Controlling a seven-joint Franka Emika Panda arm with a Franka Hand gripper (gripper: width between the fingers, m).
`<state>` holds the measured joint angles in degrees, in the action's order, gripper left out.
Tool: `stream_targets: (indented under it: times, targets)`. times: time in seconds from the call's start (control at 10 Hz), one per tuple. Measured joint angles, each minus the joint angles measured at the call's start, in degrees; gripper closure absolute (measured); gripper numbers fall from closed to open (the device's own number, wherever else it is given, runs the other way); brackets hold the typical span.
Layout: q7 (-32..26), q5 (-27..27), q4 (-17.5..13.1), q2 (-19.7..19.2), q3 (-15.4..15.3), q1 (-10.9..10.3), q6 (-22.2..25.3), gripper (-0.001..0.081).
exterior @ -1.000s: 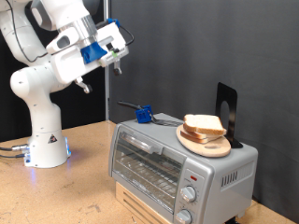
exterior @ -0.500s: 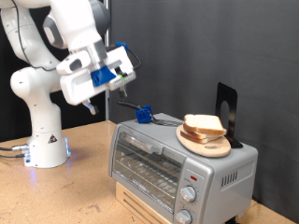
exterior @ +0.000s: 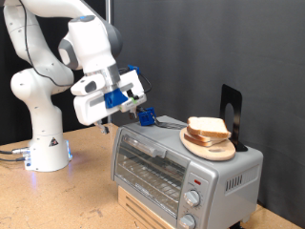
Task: Make a piece of toast with the oven
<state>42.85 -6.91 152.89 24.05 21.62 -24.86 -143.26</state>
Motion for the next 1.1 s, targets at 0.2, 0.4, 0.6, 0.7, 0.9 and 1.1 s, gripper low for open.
stream_targets:
  times: [0.2, 0.4, 0.6, 0.7, 0.9, 1.1]
  targets:
    - [1.66, 0.00, 1.55, -1.51, -1.13, 0.01, -3.06, 0.0006]
    - [2.48, 0.00, 2.28, -3.26, -1.49, 0.03, -5.19, 0.0006]
    - [2.51, 0.09, 2.47, -4.96, -1.46, 0.39, -6.31, 0.0006]
    - [2.48, 0.22, 2.45, -5.24, -1.38, 0.74, -6.60, 0.0006]
    - [2.39, 1.75, 2.48, -6.22, -1.09, 2.23, -6.92, 0.0006]
    - [2.40, 4.83, 2.64, -7.29, -1.03, 4.40, -7.79, 0.0006]
